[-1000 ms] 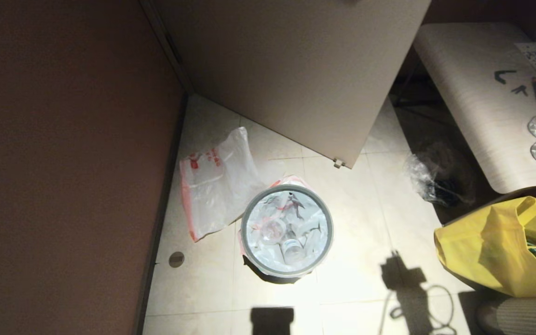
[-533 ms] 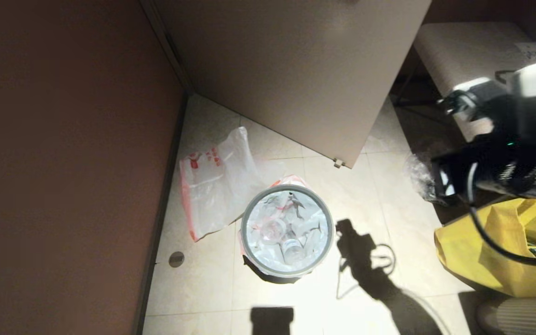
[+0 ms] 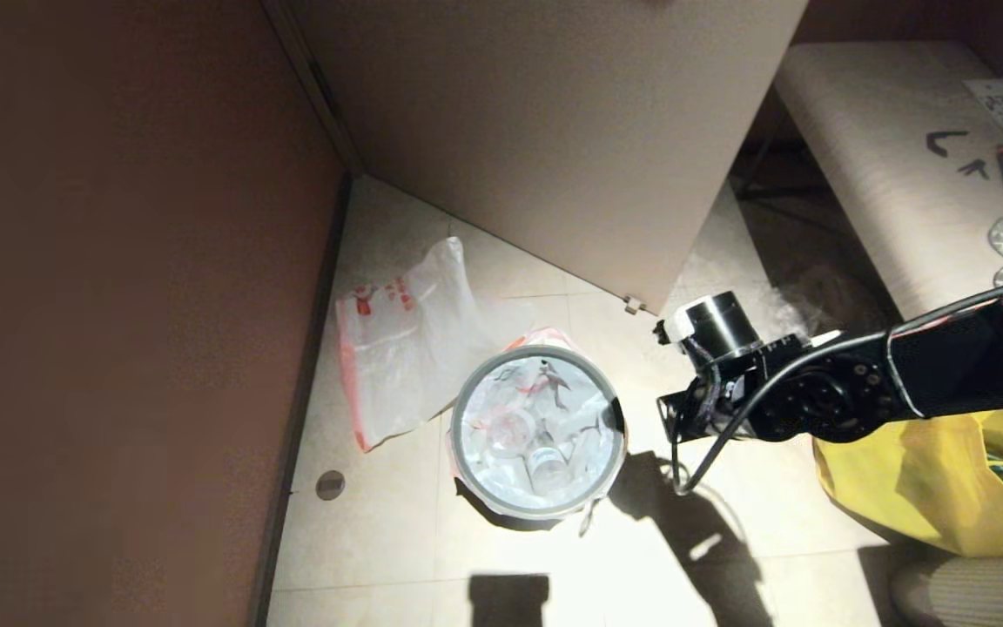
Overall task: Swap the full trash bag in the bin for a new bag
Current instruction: Place the trash can ring on the floor
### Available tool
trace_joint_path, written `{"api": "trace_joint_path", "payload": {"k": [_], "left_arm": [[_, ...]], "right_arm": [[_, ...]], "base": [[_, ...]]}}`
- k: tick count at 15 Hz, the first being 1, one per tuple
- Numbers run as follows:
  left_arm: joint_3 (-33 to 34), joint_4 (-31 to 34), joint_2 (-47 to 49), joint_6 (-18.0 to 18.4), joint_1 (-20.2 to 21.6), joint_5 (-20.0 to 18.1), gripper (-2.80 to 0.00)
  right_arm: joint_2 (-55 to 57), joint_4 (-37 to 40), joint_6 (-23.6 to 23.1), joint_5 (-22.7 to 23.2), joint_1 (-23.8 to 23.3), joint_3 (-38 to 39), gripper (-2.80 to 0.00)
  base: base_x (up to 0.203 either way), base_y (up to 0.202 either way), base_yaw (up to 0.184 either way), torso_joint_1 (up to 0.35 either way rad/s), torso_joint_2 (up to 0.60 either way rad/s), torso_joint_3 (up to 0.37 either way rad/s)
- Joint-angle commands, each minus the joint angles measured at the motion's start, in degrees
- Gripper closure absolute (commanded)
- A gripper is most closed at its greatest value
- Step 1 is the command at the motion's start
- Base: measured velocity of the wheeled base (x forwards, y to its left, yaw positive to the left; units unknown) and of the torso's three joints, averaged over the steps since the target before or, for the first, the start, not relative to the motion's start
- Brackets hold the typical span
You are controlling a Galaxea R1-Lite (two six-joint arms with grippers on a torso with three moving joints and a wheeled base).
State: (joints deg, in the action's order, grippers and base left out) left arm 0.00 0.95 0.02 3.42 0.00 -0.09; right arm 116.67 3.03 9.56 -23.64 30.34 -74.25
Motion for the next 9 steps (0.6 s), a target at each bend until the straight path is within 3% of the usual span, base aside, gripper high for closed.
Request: {"api": "trace_joint_path", "payload": {"k": [1,6,9], "left_arm": [[0.4,0.0,0.0,0.0,0.0,0.0,0.0],[0.4,0.0,0.0,0.0,0.0,0.0,0.0],[0.4,0.0,0.0,0.0,0.0,0.0,0.0]], "right_arm": [[5.1,-1.8,0.1,1.2,0.2,-0.3,-2.8],[9.3,-6.4,0.1,3.7,2.2,-2.0,-2.8],[12.9,-7.0,0.1,3.7,3.0,-6.7,-2.8]], "base": [[0.0,0.0,0.0,0.0,0.0,0.0],[0.0,0.0,0.0,0.0,0.0,0.0],[0.0,0.0,0.0,0.0,0.0,0.0]]}}
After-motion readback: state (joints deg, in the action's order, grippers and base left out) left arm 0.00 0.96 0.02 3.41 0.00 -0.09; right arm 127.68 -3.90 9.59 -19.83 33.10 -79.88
